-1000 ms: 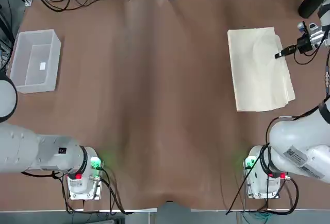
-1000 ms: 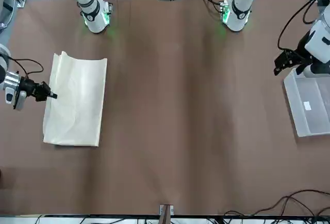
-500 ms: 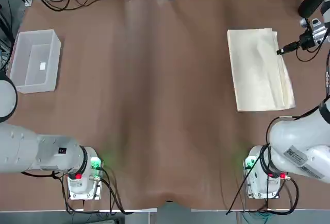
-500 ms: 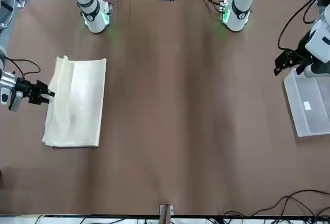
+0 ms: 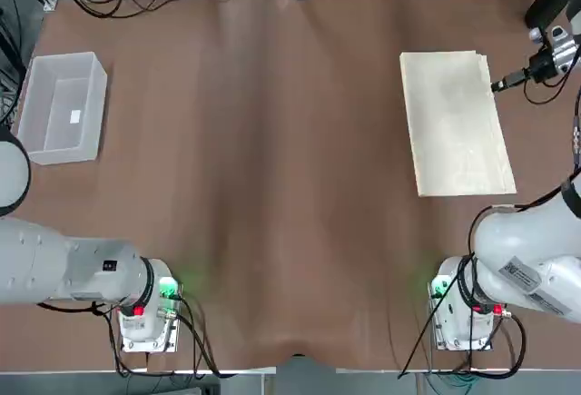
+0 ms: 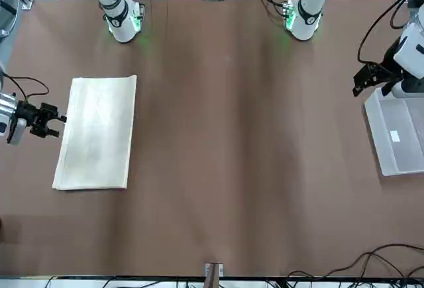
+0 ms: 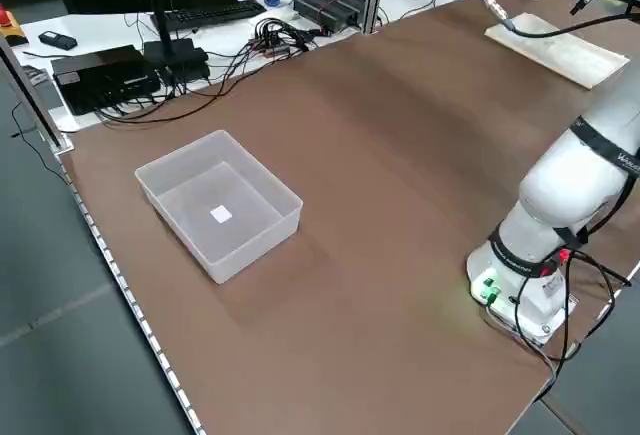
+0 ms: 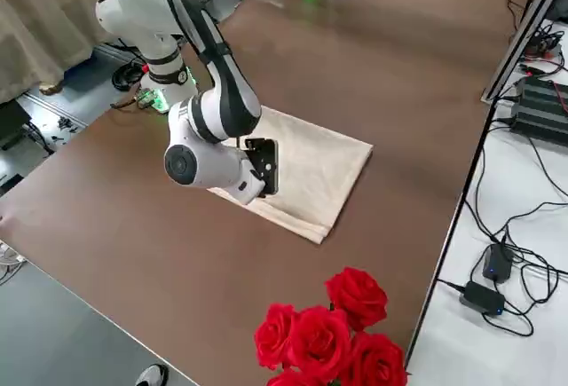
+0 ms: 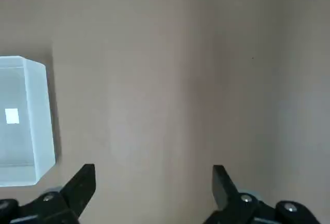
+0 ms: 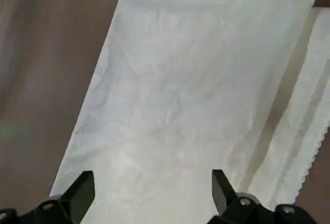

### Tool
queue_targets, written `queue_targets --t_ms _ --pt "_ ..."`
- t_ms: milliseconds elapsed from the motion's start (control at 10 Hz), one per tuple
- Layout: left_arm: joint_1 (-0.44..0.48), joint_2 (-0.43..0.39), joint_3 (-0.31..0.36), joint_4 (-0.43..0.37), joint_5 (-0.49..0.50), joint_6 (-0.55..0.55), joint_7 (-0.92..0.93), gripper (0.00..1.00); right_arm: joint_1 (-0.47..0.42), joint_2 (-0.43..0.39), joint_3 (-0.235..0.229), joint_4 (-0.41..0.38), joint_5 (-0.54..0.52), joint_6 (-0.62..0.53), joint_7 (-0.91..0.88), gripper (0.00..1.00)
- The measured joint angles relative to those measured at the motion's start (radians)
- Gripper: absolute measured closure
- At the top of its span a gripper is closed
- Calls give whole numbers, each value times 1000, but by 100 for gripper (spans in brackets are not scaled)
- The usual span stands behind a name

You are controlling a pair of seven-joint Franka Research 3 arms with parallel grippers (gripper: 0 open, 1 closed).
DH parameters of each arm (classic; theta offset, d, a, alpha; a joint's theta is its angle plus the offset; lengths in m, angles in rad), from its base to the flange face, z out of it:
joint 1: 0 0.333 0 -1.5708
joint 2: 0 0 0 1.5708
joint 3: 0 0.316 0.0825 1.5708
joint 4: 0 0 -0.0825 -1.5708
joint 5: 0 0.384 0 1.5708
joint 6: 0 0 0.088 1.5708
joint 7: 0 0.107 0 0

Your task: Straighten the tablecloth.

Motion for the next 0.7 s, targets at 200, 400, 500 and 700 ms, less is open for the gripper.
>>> queue_targets --t_ms 200,400,500,700 --pt "0 0 -1 0 0 0 0 0 -1 3 -2 1 -13 6 3 1" --pt "0 0 -1 0 0 0 0 0 -1 41 -4 -3 -18 43 27 4" --pt "0 0 -1 0 0 0 0 0 -1 67 -4 -4 -30 49 75 11" --pt "0 0 -1 1 0 0 0 0 -1 87 -3 -3 -68 61 183 22"
